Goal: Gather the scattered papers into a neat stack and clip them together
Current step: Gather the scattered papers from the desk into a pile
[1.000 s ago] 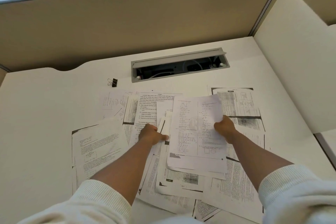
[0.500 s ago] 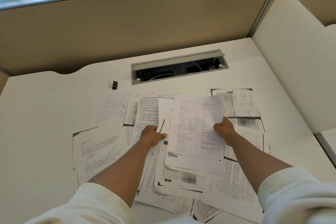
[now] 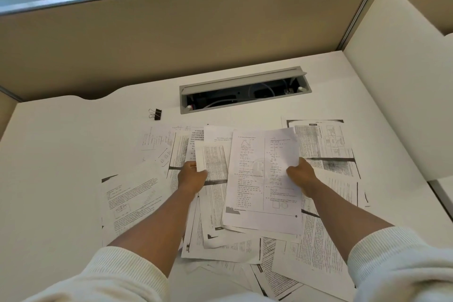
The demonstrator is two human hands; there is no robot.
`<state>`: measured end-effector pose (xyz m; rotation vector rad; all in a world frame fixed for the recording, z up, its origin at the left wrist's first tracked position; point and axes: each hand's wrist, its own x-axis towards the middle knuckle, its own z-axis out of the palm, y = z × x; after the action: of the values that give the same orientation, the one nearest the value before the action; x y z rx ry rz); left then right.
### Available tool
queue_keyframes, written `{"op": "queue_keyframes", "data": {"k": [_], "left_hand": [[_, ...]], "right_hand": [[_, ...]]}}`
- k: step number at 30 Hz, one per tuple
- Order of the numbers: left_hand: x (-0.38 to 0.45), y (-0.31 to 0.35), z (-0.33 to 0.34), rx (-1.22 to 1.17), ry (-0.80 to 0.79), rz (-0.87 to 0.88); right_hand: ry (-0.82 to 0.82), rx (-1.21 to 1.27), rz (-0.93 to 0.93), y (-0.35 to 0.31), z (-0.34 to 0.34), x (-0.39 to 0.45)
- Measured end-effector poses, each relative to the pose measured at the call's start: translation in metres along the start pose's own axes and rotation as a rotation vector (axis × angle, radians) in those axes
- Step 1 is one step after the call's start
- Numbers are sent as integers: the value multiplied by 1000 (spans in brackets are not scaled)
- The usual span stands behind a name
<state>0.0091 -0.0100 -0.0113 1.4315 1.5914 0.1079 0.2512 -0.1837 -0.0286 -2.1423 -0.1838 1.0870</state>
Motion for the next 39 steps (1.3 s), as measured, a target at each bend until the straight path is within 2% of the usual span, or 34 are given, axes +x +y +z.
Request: {"op": "queue_keyframes", "data": {"k": [7,12,20,26,32,35,39], "left_hand": [[0,-6,1,-2,13,47],[-3,-1,-5,-148,-110,125],[-6,11,-18,-459,-360,103],[2,19,-26,-600,-377,56],[0,25,-27,-499,-482,48],[-1,25,-25,-502,-464,73],[1,27,-28,-545,-315,82]], "right_hand": [[-101,57,-2,-5,3,-4],[-161,172,2,-12,7,-4],[-228,306,-36,-27,21,-5],[-185,263,-97,-41,28,-10],[-265,397,-75,-53,42,-14],[-322,433,-61,-61,47,-16],[-392,412,-69,-75,46,-21]]}}
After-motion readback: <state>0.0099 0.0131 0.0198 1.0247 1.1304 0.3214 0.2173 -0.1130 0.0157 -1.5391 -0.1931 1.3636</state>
